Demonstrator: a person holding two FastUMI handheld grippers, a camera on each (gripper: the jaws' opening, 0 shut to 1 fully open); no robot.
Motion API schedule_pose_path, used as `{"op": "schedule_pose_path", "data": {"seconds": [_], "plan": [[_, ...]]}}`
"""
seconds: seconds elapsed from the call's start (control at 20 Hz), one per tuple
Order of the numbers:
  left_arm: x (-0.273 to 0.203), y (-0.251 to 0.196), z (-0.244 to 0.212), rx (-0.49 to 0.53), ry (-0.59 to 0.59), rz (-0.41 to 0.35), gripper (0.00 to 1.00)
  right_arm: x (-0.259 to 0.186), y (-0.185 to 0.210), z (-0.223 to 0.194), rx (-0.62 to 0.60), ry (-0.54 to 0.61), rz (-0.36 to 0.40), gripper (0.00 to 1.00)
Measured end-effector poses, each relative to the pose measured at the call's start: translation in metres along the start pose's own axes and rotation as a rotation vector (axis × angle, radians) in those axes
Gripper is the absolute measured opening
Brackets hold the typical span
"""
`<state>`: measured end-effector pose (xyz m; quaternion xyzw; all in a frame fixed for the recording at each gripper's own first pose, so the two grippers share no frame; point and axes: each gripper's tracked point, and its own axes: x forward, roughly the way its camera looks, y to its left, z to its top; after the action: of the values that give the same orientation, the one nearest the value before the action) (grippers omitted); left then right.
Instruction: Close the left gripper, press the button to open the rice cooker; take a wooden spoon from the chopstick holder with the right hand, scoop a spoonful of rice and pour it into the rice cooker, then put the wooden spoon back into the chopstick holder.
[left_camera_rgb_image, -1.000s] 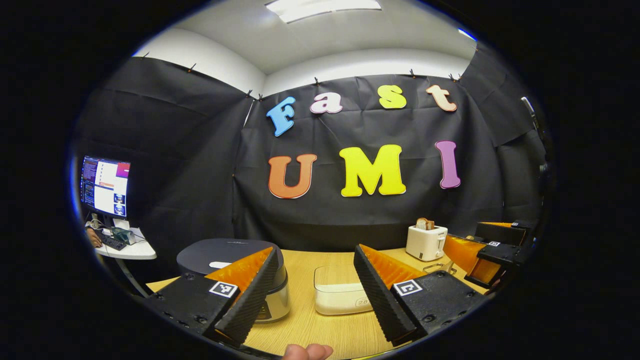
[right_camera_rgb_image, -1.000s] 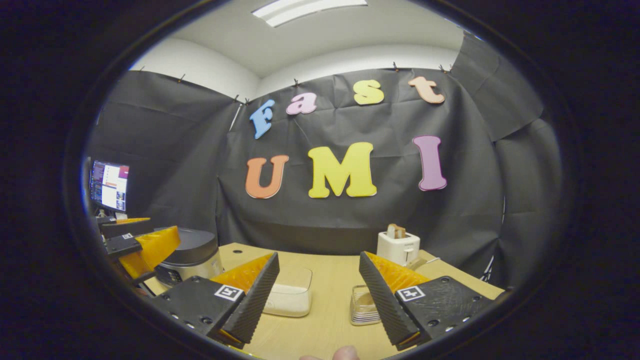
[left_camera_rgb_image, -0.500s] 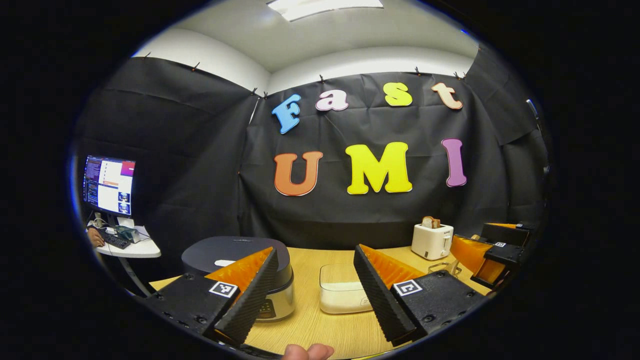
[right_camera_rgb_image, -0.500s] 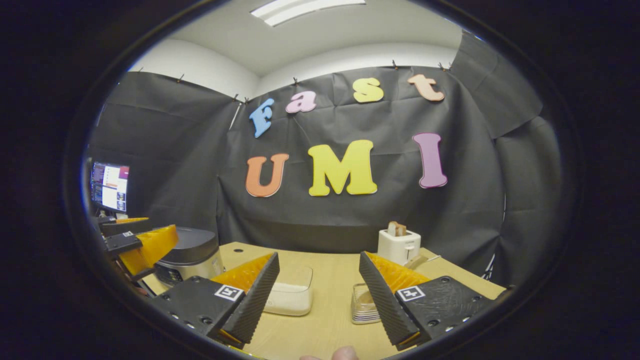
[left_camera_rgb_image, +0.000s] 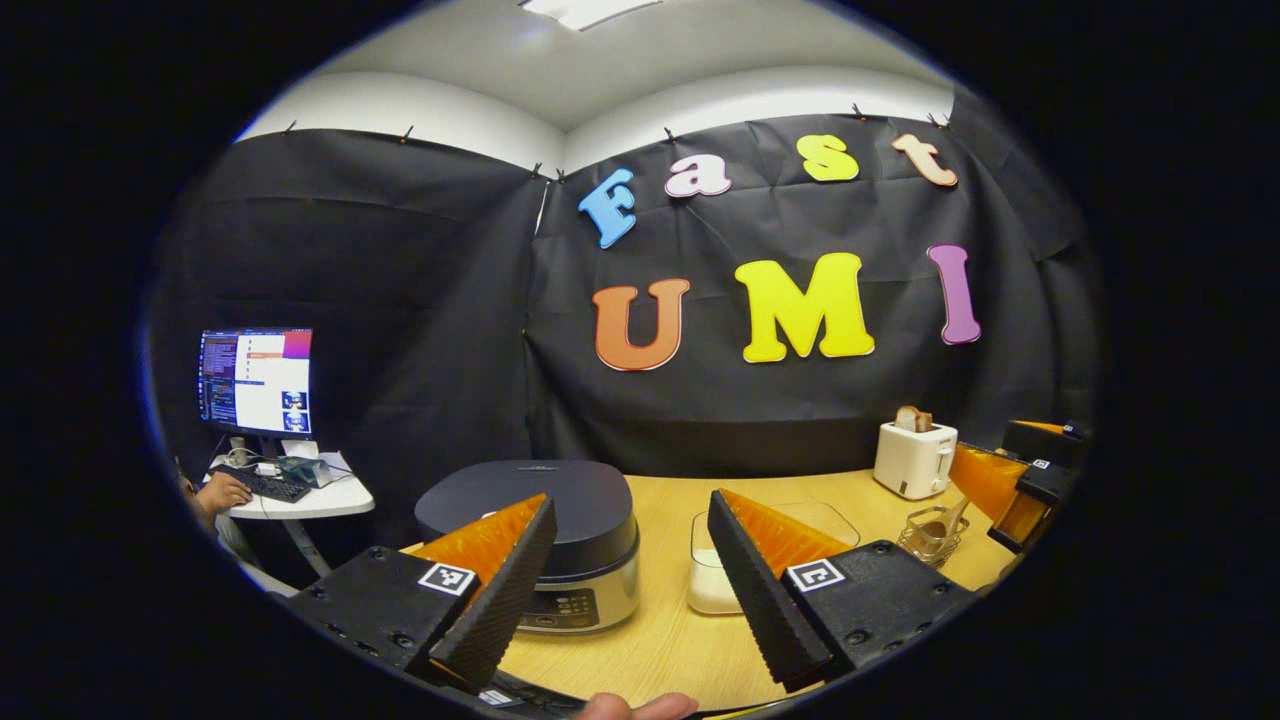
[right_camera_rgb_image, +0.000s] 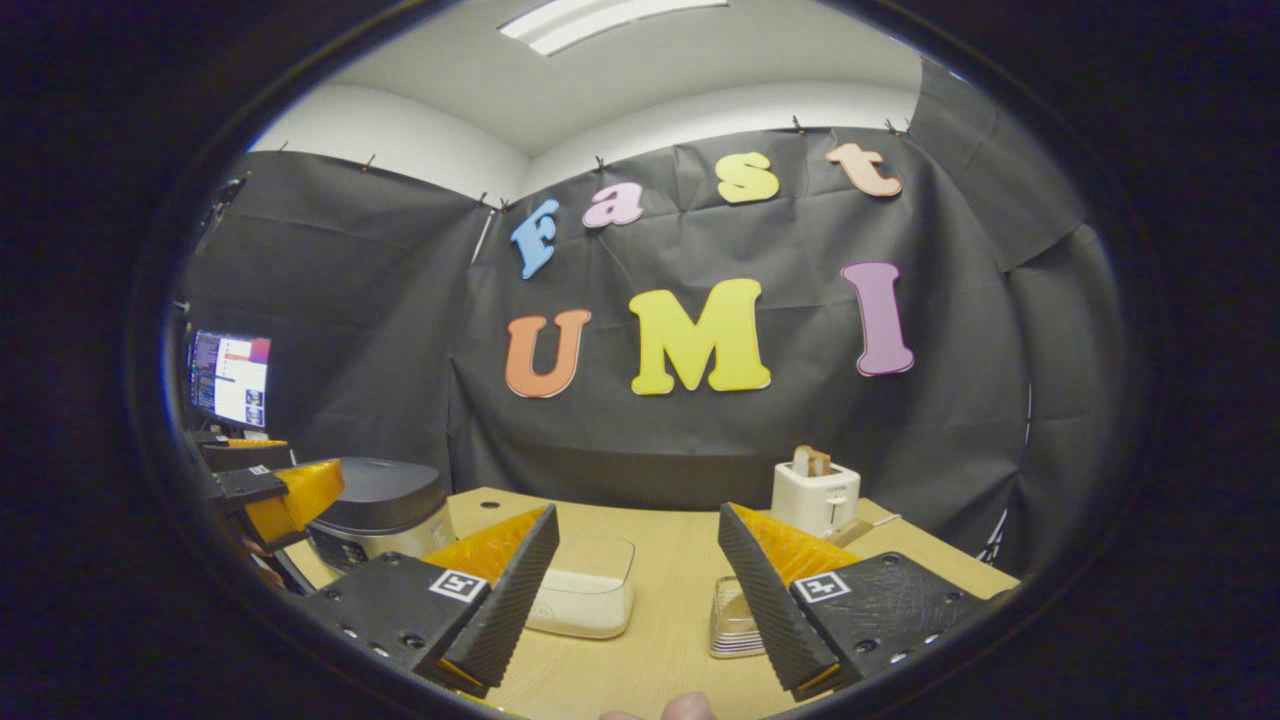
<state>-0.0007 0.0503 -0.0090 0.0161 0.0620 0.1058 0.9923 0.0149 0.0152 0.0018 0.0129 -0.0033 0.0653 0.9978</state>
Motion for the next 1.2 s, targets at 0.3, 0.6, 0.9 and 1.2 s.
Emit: {"op": "schedule_pose_path", "data": {"seconds": [0.3, 0.6, 0.9, 1.2], "plan": [[0.013, 0.045, 0.009, -0.029, 0.15, 0.034, 0.93, 0.006, -0.003, 0.001, 0.041, -0.011, 0.069, 0.95], [0.042, 0.068, 0.005, -0.043, 0.291, 0.012, 0.71, 0.007, -0.017, -0.001, 0.08, -0.02, 0.075, 0.95], [0.068, 0.081, -0.028, -0.098, 0.478, 0.033, 0.3, 0.006, -0.034, -0.005, 0.087, -0.033, 0.062, 0.96], [0.082, 0.085, -0.052, -0.118, 0.557, 0.043, 0.03, 0.008, -0.042, -0.01, 0.104, -0.03, 0.058, 0.96]]}}
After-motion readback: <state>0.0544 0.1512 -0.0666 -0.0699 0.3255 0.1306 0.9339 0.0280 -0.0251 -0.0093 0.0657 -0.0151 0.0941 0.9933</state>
